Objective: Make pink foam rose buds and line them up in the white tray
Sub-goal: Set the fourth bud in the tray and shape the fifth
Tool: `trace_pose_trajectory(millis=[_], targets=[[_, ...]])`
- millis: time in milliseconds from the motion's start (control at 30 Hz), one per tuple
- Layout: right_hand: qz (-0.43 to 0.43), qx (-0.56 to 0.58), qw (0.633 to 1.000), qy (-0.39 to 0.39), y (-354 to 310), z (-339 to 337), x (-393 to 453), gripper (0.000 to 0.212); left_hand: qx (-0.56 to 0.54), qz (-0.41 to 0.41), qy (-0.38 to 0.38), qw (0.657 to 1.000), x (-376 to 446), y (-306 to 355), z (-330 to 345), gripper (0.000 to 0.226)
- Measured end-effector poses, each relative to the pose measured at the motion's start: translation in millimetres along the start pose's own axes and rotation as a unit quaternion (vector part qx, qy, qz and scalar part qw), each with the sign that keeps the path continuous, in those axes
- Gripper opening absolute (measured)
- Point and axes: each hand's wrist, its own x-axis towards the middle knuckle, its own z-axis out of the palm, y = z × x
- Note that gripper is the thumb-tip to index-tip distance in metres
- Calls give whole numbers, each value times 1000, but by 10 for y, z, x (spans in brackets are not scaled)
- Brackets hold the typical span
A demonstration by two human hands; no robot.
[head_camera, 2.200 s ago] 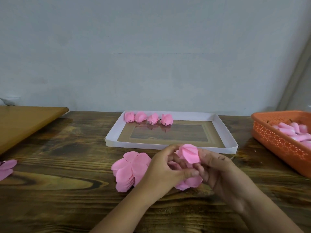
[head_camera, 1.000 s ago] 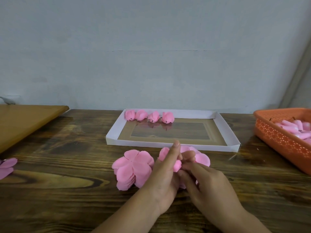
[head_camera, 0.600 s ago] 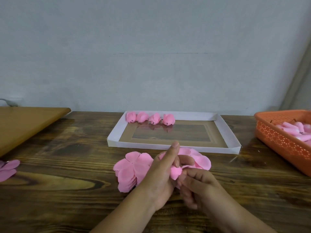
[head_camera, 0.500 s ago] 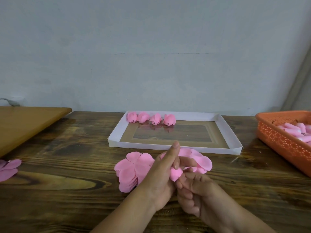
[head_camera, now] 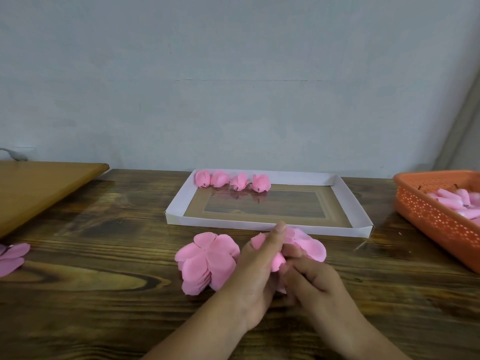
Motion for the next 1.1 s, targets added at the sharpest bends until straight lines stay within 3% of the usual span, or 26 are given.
trace_pose_trajectory(millis=[133, 267, 333, 433, 500, 567, 667, 733, 867, 933, 1100], targets=[[93, 211, 972, -33, -51, 72, 23, 27, -15, -16, -12, 1000, -22, 59, -19, 46], [199, 440, 872, -81, -73, 111, 39, 19, -67, -23, -46, 996, -72, 89, -38, 50], [213, 475, 847, -108, -62, 130, 32, 18, -78, -20, -48, 996, -77, 102, -54, 51], [207, 403, 888, -82, -39, 128, 30, 22, -34, -31, -15, 999, -63, 114, -49, 58], [168, 249, 953, -44, -56, 82, 17, 28, 5, -31, 7, 999, -44, 98, -36, 58], [103, 96, 990, -11, -70, 19, 7, 36, 40, -25, 12, 999, -47, 98, -18, 52], [30, 53, 998, 4, -120, -25, 5, 27, 72, -16, -4, 997, -71, 115, 27, 64], [40, 93, 995, -3, -135, -23, 32, 22, 89, -1, -14, 996, -93, 132, 35, 63], [73, 176, 981, -30, -144, -84, 63, 36, 103, 26, -33, 994, -50, 108, -17, 58], [68, 170, 982, -38, -146, -111, 66, 42, 105, 34, -46, 993, -54, 99, -23, 55], [63, 144, 988, -16, -129, -111, 85, 28, 131, 43, -50, 989, -44, 71, -11, 59]])
